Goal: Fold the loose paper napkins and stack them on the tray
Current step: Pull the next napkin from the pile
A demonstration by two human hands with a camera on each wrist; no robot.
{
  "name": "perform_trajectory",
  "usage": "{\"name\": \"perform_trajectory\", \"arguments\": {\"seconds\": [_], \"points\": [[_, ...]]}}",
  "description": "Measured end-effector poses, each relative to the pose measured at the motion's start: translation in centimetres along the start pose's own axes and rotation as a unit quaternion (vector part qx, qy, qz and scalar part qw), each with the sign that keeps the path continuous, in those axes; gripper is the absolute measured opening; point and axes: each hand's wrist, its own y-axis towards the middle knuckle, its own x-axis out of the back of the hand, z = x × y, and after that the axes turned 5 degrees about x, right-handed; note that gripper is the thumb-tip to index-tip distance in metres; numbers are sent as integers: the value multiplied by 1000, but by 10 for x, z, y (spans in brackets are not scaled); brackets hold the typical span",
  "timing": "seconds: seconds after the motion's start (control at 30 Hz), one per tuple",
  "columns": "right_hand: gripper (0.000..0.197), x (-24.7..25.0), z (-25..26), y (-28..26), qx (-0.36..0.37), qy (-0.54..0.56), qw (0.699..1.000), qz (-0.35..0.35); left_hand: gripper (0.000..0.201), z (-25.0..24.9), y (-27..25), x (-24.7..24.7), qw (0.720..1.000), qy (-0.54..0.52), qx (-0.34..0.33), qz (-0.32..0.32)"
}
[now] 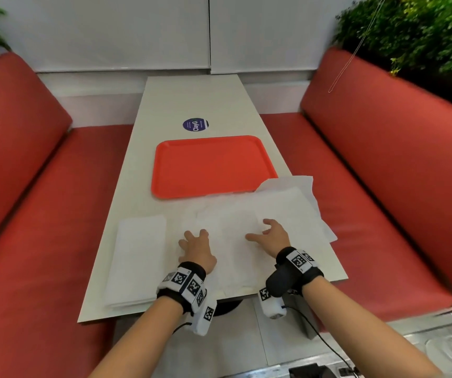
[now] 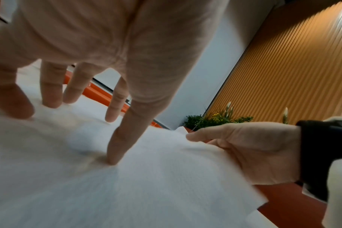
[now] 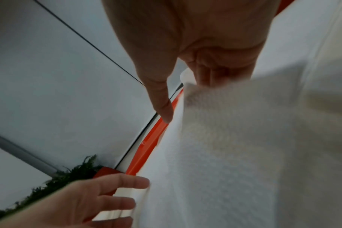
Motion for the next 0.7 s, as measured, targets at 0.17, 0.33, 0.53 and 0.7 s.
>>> {"name": "perform_trajectory", "arguments": {"seconds": [0.17,0.33,0.53,0.7], "points": [[24,-2,6,2,68,-9,997,42,61,10,-1,2,999,-44,-3,-5],[15,8,25,-10,216,-14,974,63,69,20,-5,8,990,-131,-21,-41],[15,23,49,-18,287,66,952,79,60,21,-7,27,946,-276,-51,-162],[18,30,76,-32,320,175,926,98,50,11,-4,33,887,-451,1,-97]]}}
